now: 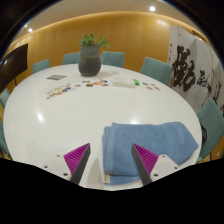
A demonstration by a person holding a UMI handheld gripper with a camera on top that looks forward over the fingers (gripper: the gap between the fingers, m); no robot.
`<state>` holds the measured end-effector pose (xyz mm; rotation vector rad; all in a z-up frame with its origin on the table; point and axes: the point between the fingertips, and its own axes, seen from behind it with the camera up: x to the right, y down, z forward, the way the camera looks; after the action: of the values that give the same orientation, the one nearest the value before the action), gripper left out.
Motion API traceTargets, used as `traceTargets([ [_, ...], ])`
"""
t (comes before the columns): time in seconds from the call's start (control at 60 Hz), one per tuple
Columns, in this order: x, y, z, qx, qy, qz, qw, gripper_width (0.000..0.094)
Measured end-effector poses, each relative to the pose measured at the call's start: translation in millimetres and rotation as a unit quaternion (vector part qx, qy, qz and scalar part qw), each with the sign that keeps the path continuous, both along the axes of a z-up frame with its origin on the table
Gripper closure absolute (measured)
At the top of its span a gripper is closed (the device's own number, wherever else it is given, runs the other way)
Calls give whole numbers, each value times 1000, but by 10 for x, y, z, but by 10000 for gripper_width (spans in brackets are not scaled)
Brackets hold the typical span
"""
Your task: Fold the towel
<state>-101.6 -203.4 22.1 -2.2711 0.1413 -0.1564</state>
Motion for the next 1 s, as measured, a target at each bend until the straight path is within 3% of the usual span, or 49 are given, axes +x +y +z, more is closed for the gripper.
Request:
traceTargets([
  [0.1,50,166,-336,-26,-5,1,1000,140],
  [0.15,82,266,-304,-6,-8,-3,1000,211],
  [0.267,114,356,-317,-3,-24,21,999,562],
  [0.317,180,374,-314,-7,-47,28,998,804],
  [0.333,222,381,-307,-9,-59,26,998,847],
  [0.533,-139,496,-200,-32,11,35,999,868],
  [0.75,-813,808,1101,69,188,59,978,868],
  [0.85,-659,935,1382,96,213,32,972,868],
  [0.933,-223,867,1106,76,188,-7,979,852],
  [0.967,-4,835,898,58,174,-28,983,804],
  [1.0,148,807,724,44,164,-48,984,686],
])
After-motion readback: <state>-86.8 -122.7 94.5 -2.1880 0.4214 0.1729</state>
